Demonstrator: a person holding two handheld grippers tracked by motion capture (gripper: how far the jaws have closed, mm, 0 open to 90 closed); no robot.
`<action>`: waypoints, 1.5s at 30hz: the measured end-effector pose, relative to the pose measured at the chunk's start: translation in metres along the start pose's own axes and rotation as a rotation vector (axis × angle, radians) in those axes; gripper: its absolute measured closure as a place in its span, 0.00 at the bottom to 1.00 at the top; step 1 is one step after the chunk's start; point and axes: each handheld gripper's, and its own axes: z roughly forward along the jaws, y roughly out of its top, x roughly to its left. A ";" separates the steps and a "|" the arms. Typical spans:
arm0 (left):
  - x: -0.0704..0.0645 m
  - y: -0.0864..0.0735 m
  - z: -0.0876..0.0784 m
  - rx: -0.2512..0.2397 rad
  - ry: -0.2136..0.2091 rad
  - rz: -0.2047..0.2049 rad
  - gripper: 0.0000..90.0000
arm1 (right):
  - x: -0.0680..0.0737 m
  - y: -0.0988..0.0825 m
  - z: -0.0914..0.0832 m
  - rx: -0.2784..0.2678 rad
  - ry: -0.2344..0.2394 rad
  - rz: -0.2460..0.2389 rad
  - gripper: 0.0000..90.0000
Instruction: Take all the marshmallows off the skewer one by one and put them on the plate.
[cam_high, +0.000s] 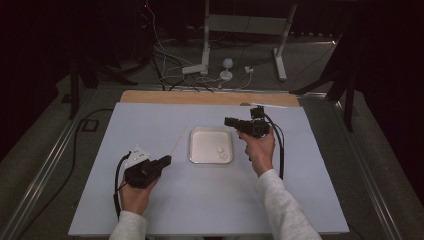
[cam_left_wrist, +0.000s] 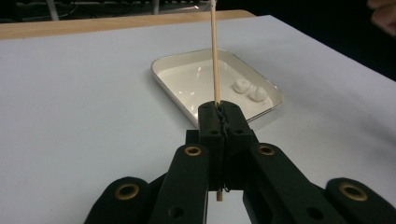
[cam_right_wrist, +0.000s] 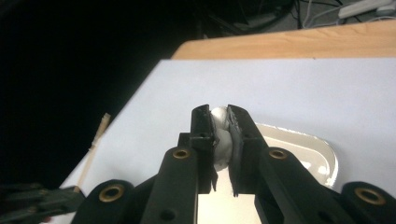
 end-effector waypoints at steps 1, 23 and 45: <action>0.000 0.000 0.000 -0.003 0.000 -0.005 1.00 | -0.002 -0.001 0.003 0.005 0.001 -0.002 0.91; -0.005 0.000 0.006 -0.009 -0.013 -0.026 1.00 | -0.010 -0.024 0.041 0.142 -0.065 -0.058 0.76; -0.012 0.016 0.018 -0.032 -0.024 -0.050 1.00 | 0.015 -0.034 0.032 0.069 -0.026 -0.224 0.00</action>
